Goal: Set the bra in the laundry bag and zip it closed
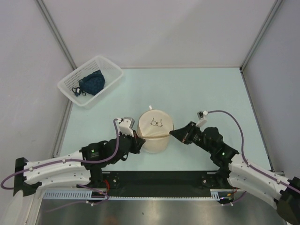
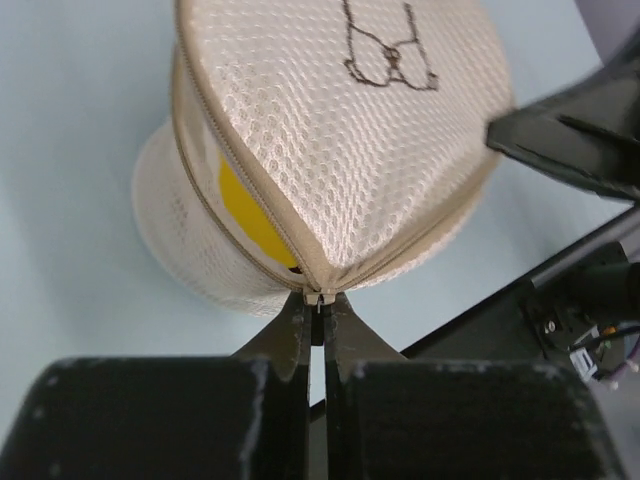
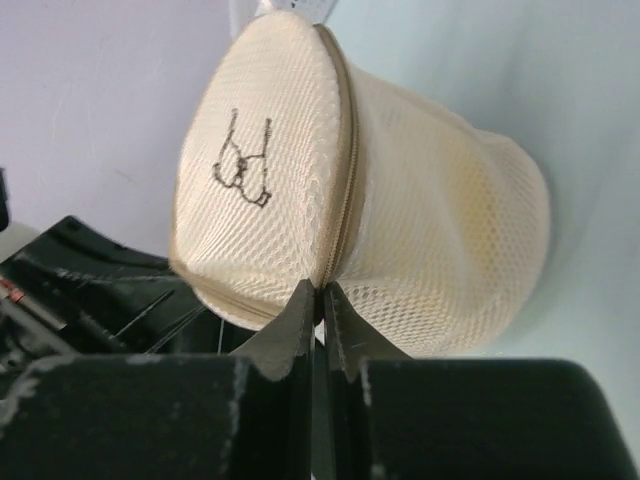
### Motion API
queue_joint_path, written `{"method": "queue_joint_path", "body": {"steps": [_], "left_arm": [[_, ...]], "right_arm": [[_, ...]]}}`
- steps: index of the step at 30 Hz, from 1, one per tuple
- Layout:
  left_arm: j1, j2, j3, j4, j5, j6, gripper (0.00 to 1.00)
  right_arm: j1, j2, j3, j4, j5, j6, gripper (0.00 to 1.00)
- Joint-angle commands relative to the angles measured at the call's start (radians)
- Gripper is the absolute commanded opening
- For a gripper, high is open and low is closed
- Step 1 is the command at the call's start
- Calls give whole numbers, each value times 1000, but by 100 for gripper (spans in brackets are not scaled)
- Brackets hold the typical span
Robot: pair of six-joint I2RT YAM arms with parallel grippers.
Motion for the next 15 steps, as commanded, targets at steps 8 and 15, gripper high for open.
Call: {"method": "queue_joint_path", "body": {"steps": [8, 15], "left_arm": [[29, 4, -105, 344, 295, 204, 0], [28, 210, -48, 321, 148, 29, 0]], "right_arm": [[-298, 479, 412, -152, -362, -335, 25], [-116, 339, 438, -528, -49, -153, 75]]}}
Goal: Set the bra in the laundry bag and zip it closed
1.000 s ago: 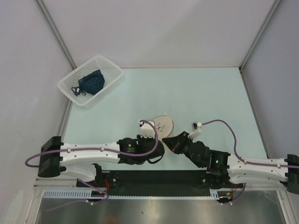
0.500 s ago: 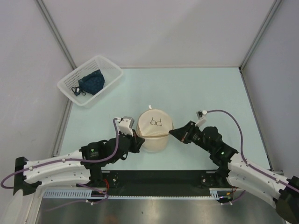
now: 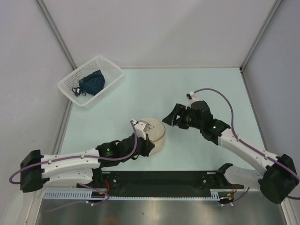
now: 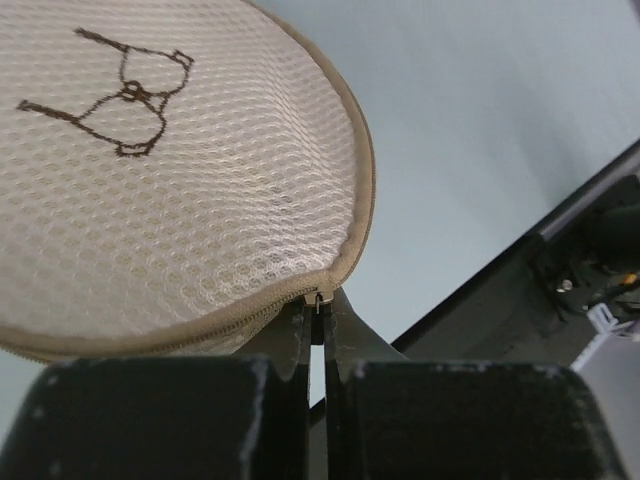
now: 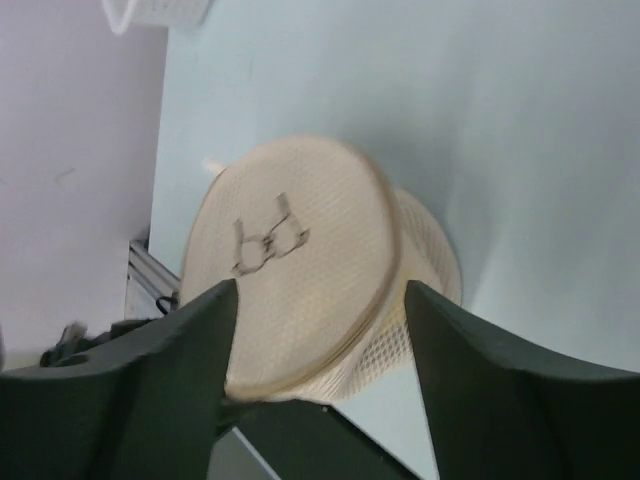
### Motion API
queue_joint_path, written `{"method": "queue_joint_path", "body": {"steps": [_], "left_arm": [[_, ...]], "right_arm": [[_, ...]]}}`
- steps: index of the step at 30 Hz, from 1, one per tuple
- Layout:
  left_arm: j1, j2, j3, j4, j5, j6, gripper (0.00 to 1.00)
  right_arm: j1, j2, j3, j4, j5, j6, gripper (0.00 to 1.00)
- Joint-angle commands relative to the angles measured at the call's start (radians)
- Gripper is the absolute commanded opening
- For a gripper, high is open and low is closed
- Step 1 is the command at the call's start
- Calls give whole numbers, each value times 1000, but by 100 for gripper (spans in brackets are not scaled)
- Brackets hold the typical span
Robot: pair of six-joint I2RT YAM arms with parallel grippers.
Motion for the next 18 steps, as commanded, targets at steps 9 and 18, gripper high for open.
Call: {"method": "queue_joint_path", "body": {"steps": [9, 18], "left_arm": [[-17, 55, 31, 55, -66, -127, 0], [-59, 39, 25, 72, -53, -108, 0]], "right_arm": [[328, -369, -248, -122, 325, 457, 73], [379, -222, -296, 165, 413, 604, 57]]}}
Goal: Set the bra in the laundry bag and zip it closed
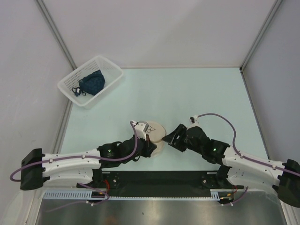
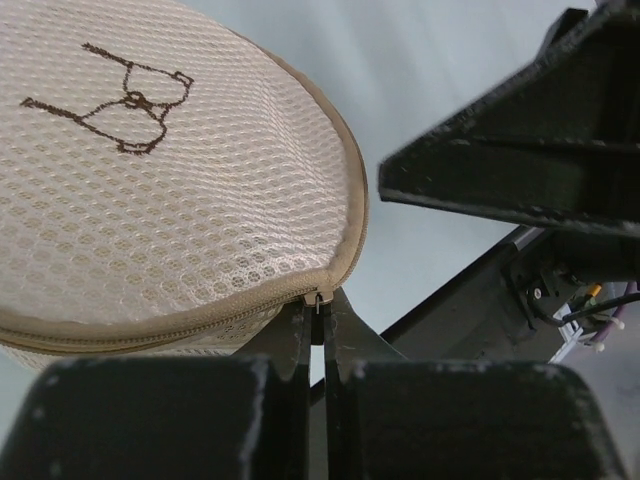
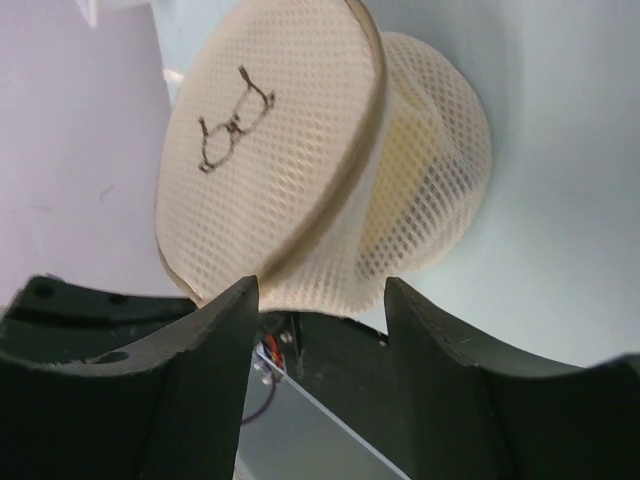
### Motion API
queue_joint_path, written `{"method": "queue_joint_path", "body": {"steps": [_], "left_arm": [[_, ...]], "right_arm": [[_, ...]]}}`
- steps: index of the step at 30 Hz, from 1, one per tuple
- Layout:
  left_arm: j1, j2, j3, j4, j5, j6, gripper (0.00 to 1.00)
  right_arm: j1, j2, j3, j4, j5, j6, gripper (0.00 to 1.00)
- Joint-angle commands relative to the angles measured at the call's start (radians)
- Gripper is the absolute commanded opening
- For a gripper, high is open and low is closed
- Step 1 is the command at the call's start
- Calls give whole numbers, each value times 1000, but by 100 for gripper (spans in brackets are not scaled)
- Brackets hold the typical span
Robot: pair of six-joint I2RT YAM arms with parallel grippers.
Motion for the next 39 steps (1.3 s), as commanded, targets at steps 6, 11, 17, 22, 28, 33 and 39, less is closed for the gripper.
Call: {"method": "queue_joint_path", "body": {"steps": [6, 11, 17, 22, 28, 33, 39], "left_arm": [[-42, -10, 25, 47, -13, 8, 0], [-42, -5, 51, 44, -10, 29, 0], [-42, -13, 45, 10, -33, 23, 0], [-15, -77, 31, -189, -111, -46, 0], [126, -275, -39, -363, -113, -67, 0], [171, -334, -44, -314, -27, 41, 0], [171, -272, -21, -116, 171, 131, 0]], "right_arm": [[42, 77, 34, 193, 99, 97, 56], [57, 115, 19, 244, 102, 129, 40], [16, 115, -4, 285, 60, 92, 0], [-87, 63, -53, 330, -46, -20, 0], [-297, -12, -121, 368, -282, -132, 0], [-398, 72, -92, 462, -506, -233, 0], [-441, 279, 171, 201, -639, -454, 23]]}}
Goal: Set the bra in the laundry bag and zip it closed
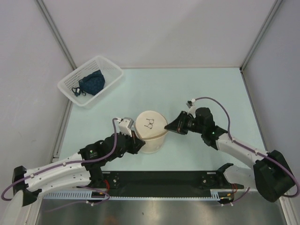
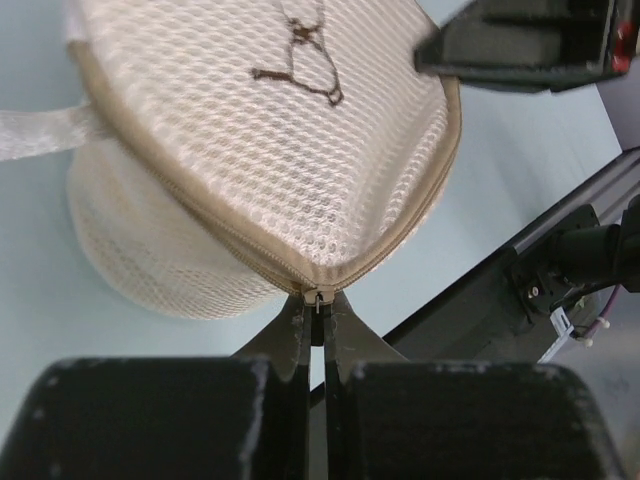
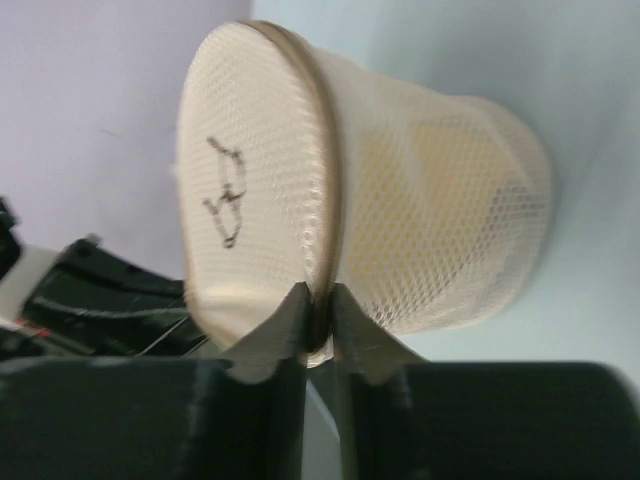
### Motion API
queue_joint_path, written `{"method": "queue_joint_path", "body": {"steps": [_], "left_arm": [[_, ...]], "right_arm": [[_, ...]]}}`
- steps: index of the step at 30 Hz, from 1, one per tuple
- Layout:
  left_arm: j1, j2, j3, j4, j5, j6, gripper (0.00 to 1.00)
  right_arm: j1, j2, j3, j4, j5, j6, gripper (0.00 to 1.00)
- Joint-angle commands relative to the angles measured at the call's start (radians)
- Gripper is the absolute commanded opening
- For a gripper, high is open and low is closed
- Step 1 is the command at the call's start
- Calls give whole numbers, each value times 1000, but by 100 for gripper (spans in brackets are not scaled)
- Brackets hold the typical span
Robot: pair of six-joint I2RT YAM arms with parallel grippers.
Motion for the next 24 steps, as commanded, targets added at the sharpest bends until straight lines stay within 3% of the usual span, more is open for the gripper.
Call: {"method": "queue_joint_path", "body": {"steps": [1, 2, 3, 5, 6, 10, 15, 24], "left_arm": [[18, 66, 21, 109, 114, 59, 0], [18, 81, 23, 151, 120, 47, 0], [18, 101, 29, 167, 125, 33, 0], [15, 155, 43, 204, 125, 7, 0], [14, 172, 47, 212, 119, -1, 0], [-8, 254, 83, 238, 100, -37, 0], [-63, 328, 133, 236, 33, -60, 0], [-144, 392, 184, 210, -21, -68, 0]], "right_arm": [[-12, 88, 221, -283, 8, -216, 31], [-2, 85, 259, -383, 51, -225, 39], [11, 53, 295, -514, 106, -210, 53], [66, -9, 286, -600, 263, -152, 67], [90, -93, 271, -618, 347, -125, 69], [166, -270, 153, -669, 423, 48, 68], [305, -387, 45, -579, 528, 320, 67], [347, -291, -12, -390, 579, 433, 60]]}}
